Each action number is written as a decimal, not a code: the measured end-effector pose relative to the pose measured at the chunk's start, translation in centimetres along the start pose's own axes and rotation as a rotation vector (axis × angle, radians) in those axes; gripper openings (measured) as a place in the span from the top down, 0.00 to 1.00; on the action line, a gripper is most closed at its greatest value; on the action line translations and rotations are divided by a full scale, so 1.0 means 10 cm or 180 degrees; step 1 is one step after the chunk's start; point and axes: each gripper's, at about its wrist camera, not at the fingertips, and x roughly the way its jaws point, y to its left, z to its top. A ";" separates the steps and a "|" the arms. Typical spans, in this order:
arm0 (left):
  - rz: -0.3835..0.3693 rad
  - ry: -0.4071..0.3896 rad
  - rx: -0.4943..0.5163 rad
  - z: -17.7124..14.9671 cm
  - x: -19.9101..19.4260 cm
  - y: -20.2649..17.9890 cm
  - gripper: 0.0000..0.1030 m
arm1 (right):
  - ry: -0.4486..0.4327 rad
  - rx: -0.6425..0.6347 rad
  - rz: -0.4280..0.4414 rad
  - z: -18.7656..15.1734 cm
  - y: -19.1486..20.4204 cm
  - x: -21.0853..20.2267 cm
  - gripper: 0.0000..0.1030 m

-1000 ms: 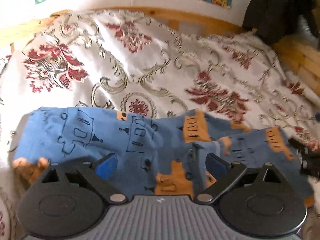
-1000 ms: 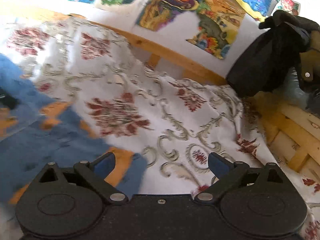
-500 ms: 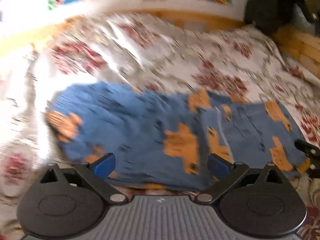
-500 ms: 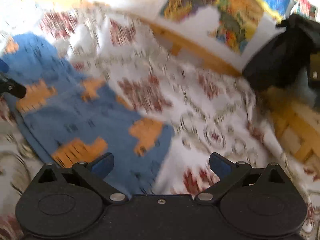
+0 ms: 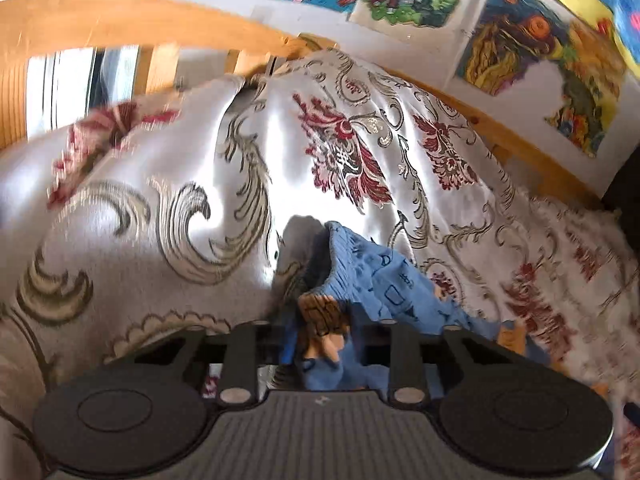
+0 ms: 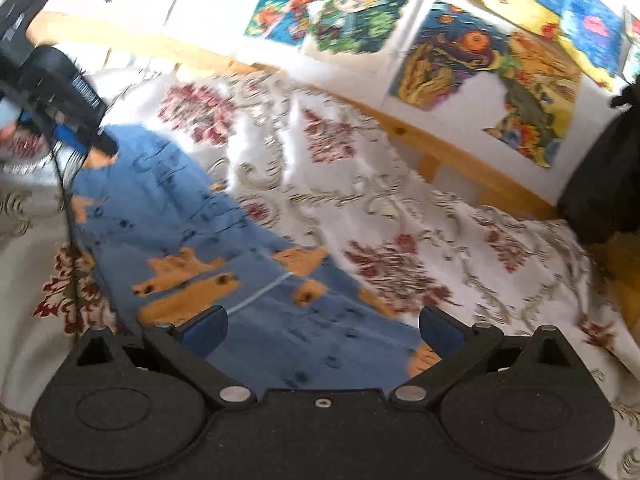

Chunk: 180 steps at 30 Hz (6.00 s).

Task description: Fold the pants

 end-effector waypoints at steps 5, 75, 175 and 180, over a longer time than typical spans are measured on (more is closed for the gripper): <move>0.0114 -0.0264 0.0996 -0.16 -0.10 -0.35 0.78 | 0.0115 -0.0261 -0.0095 -0.11 0.26 0.13 0.02; -0.0170 -0.0111 0.0252 0.21 -0.16 -0.51 0.83 | 0.0098 0.0039 0.0152 -0.04 0.04 0.11 0.01; 0.0049 0.0329 0.1469 -0.43 0.77 -1.94 0.01 | 0.0284 0.0255 -0.1337 -0.45 -1.07 0.22 0.01; 0.0164 0.0300 0.1538 -0.48 0.95 -1.94 0.00 | 0.0336 0.0386 -0.1400 -0.56 -1.19 0.25 0.01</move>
